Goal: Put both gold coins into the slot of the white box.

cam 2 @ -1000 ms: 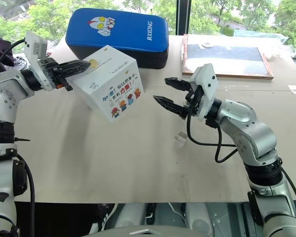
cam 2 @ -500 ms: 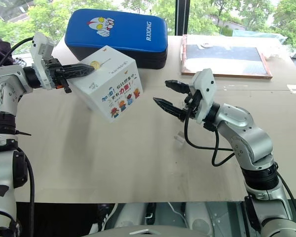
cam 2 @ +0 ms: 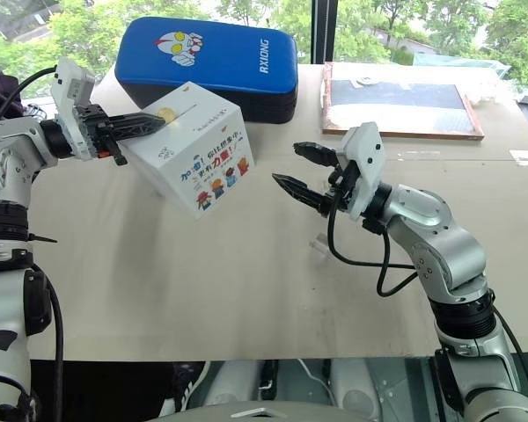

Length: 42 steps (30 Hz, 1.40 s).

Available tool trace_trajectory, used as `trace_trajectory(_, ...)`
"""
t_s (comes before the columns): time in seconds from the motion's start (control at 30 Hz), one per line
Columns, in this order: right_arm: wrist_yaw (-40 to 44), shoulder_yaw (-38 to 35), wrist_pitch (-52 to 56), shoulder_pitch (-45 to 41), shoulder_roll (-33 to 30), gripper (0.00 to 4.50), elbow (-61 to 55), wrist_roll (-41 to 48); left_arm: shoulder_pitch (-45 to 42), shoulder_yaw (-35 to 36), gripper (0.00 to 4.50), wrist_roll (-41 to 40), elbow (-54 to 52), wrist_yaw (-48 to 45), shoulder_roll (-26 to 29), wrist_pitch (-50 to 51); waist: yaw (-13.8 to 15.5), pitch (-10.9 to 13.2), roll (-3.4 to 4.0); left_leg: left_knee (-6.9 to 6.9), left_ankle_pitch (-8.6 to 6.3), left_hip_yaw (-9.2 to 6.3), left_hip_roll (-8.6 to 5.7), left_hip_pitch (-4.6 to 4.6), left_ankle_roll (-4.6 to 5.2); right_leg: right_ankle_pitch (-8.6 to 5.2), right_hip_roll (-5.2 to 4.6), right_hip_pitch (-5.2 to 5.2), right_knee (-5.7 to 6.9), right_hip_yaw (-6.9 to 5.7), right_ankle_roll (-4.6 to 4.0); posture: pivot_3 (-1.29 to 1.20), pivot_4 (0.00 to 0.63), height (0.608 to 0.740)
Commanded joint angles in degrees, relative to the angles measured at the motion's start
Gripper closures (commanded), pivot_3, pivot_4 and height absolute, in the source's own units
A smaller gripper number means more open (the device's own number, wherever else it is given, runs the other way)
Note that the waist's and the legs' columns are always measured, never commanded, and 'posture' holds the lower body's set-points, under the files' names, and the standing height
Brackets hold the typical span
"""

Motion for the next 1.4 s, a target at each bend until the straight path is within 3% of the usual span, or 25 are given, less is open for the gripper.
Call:
trace_trajectory(0.03, 0.3, -1.2, -1.2, -0.9, 0.1, 1.30, -2.2, 0.3, 1.2, -0.1, 4.50, 1.8, -0.2, 0.7, 0.3, -0.1, 0.0, 0.0, 0.00, 0.00, 0.00, 0.00, 0.00, 0.00, 0.00, 0.00, 0.00, 0.00, 0.00, 0.00, 0.00, 0.00, 0.150, 0.740)
trace_trajectory(0.5, 0.1, -1.2, -1.2, -0.7, 0.2, 1.30, -2.3, 0.0, 2.8, -1.4, 4.50, 2.5, -4.4, 0.9, -0.1, 2.9, 0.0, 0.0, 0.00, 0.09, 0.00, 0.01, 0.00, 0.02, 0.00, 0.01, 0.00, 0.03, 0.07, 0.02, 0.00, 0.00, 0.150, 0.740)
trace_trajectory(0.63, 0.1, -1.3, -1.2, -0.6, 0.3, 1.26, -2.4, 0.0, 2.8, -0.9, 3.44, 1.8, -5.6, 1.2, -0.1, 5.6, 0.1, -0.1, 0.01, 0.10, 0.00, 0.01, 0.00, 0.03, 0.00, 0.01, 0.00, 0.05, 0.06, 0.02, 0.00, 0.00, 0.150, 0.740)
trace_trajectory(0.73, 0.1, -1.4, -1.3, -0.3, 0.2, 1.26, -2.5, 0.0, 2.8, -0.5, 1.91, 1.6, -6.6, 2.1, -0.2, 7.0, 0.0, -0.1, 0.01, 0.16, 0.00, -0.02, 0.00, 0.06, 0.00, 0.01, 0.01, 0.08, 0.13, 0.00, 0.00, 0.00, 0.150, 0.740)
trace_trajectory(0.9, 0.1, -1.2, -1.3, -0.4, 0.4, 1.26, -2.4, -0.1, 2.9, 0.0, 0.10, 1.9, -7.3, 3.5, -0.4, 6.9, 0.0, -0.1, 0.01, 0.31, 0.00, -0.01, 0.00, 0.10, 0.01, 0.01, 0.01, 0.09, 0.34, 0.03, 0.00, 0.00, 0.150, 0.740)
trace_trajectory(1.07, -0.6, -1.0, -1.8, -0.4, 0.6, 1.26, -0.7, -1.3, 1.0, 4.5, 0.10, -2.2, -9.4, 3.6, -1.3, 5.6, 0.0, 0.0, 0.01, 0.50, -0.01, -0.03, 0.00, 0.08, 0.02, 0.01, 0.01, 0.09, 0.50, 0.03, 0.00, 0.00, 0.150, 0.740)
trace_trajectory(1.2, -6.7, 3.1, -2.8, -1.0, 0.4, 1.26, 6.7, -12.2, 2.4, 6.1, 0.10, -4.5, -14.4, 1.3, -1.0, 4.6, 0.0, 0.0, -0.02, 0.64, -0.01, -0.05, 0.00, -0.02, 0.02, 0.01, 0.00, 0.07, 0.51, 0.01, 0.00, 0.00, 0.150, 0.740)
trace_trajectory(1.4, -15.4, 5.1, -4.7, -2.2, 5.5, 1.26, 17.4, -22.2, 4.7, 7.1, 0.10, -11.0, -27.5, -3.2, 0.7, 8.5, 0.0, 0.0, -0.02, 0.65, 0.08, -0.01, 0.01, -0.09, -0.12, 0.01, 0.00, -0.03, 0.54, 0.05, -0.01, 0.00, 0.150, 0.740)
